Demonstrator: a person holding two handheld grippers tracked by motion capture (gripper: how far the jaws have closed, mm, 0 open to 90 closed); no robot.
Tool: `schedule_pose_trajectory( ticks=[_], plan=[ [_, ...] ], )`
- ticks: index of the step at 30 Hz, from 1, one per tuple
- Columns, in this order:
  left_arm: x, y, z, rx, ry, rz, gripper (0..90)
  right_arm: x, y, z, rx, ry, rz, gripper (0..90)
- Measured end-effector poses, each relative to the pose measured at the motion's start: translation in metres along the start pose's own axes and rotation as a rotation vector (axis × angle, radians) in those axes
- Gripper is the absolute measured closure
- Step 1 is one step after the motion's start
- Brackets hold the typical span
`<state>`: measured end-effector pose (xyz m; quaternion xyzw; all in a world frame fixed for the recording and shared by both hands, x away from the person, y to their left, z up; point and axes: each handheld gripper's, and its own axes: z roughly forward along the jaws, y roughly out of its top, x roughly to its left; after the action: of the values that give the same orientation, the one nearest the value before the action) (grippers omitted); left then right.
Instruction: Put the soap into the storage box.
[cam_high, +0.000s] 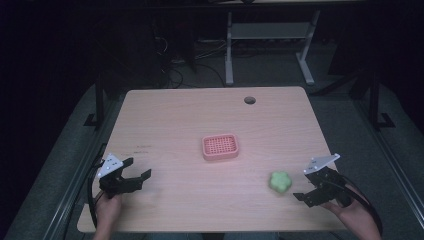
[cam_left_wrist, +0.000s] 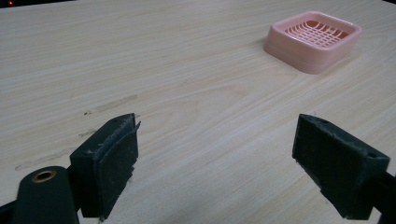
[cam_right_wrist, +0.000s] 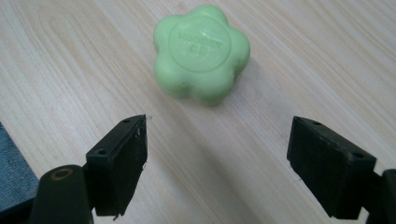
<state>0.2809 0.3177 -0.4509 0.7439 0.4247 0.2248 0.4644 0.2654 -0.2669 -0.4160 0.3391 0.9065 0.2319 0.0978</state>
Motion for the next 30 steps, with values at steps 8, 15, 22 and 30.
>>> schedule_pose_trajectory(
  ticks=[8,15,22,30],
  plan=[
    [0.001,0.0,0.0,0.005,0.003,0.002,14.1,0.004,0.016,0.005,0.036,0.006,-0.028,20.4],
    [0.002,0.0,0.0,0.006,0.002,0.001,14.1,0.008,0.031,0.012,0.064,0.012,-0.04,20.3],
    [0.002,0.0,0.0,0.007,0.0,-0.001,14.1,0.011,0.045,0.017,0.101,0.004,-0.055,19.5],
    [0.002,0.0,-0.001,0.004,0.001,-0.005,14.1,0.008,0.055,0.03,0.143,0.025,-0.069,18.3]
  ],
)
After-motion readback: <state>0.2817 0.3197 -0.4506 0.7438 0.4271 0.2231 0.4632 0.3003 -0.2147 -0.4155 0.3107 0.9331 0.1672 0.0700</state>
